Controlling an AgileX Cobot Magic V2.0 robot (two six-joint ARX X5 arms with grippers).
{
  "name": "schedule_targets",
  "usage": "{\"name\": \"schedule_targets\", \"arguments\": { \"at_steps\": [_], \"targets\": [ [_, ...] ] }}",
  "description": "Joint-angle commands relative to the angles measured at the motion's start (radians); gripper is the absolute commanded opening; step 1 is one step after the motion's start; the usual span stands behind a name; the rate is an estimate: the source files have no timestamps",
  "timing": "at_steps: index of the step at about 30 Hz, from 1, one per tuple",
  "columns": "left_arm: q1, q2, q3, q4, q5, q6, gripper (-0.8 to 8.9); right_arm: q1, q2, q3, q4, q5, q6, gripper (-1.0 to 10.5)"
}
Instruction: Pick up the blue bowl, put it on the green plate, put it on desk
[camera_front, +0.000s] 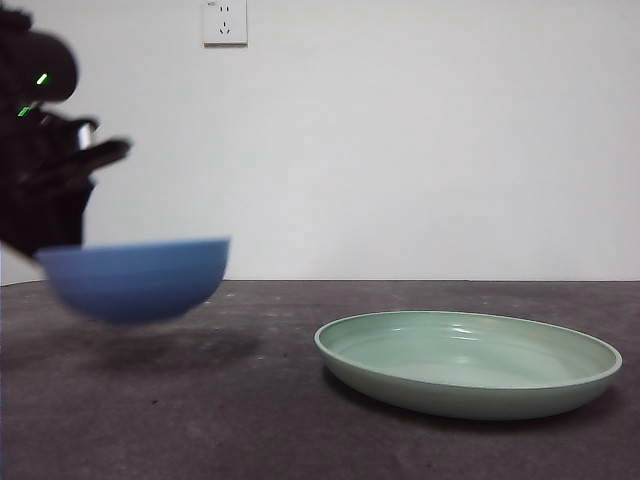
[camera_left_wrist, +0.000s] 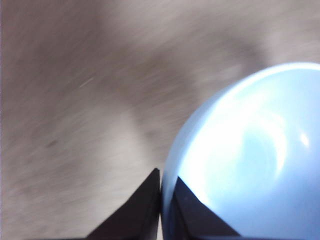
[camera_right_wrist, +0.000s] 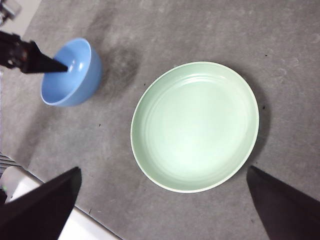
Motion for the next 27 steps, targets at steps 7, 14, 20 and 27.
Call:
{"name": "schedule_targets", "arguments": {
  "at_steps": [7,14,20,27],
  "targets": [
    [-0.193,0.057,0.311,-0.104,-0.062,-0.044,0.09,0.003,0.006,0.016,0.006,-0.002,-0.012,6.1],
    [-0.373,0.202,0.491,-0.109,-0.063,-0.071,0.09,0.003,0.006,0.016,0.006,-0.002,-0.011,6.1],
    [-0.502,0.350,0.561,-0.082,-0.068,-0.047,0.09,0.003,0.006,0.016,0.009,-0.001,-0.016,6.1],
    [-0.584,0.470,0.562,-0.047,-0.101,-0.019,0.09,0.003,0.006,0.016,0.009,-0.001,-0.016,6.1]
  ]
}}
